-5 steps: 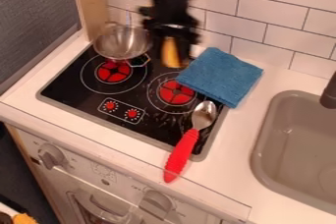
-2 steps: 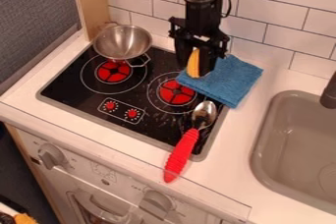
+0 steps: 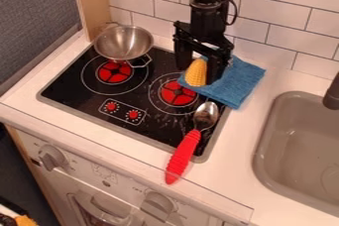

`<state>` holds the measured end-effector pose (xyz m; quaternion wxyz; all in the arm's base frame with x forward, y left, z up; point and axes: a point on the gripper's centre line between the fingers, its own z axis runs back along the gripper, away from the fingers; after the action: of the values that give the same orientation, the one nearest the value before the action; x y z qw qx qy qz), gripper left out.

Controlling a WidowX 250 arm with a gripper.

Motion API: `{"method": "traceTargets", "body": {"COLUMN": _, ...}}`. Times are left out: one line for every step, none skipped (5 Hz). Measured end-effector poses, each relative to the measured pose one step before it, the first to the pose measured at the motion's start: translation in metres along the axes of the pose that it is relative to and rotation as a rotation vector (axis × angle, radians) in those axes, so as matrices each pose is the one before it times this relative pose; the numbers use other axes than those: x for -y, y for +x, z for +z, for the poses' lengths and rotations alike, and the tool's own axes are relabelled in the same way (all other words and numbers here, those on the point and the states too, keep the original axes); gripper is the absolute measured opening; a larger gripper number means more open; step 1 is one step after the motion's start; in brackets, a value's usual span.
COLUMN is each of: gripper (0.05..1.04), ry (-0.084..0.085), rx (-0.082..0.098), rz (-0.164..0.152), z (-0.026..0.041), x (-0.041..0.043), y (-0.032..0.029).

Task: Move the yellow corn to the blue cloth

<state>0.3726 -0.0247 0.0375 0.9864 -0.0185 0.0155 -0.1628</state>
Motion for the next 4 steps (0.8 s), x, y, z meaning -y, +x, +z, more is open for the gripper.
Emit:
{"method": "traceTargets", "body": {"gripper": 1.001, "ry": 0.0117, "rx": 0.0296, "rz": -0.0175, "z": 0.01396, "x": 0.00717, "y": -0.00238}}
{"method": "traceTargets", "body": {"gripper": 1.001, "ry": 0.0033, "rx": 0.0373, "rz": 0.0056, "z": 0.01487, "x": 0.00395, "y": -0.00429}}
{"method": "traceTargets", "body": {"gripper": 1.001, "ry": 0.0273, "rx": -0.0042, "rz": 0.0293, "z": 0.00127, "x": -0.00341, "y": -0.0039}}
{"method": "traceTargets", "body": {"gripper": 1.001, "ry": 0.0438, "rx": 0.0039, "rz": 0.0657, "z": 0.00424, "x": -0.00432, "y": -0.00583}}
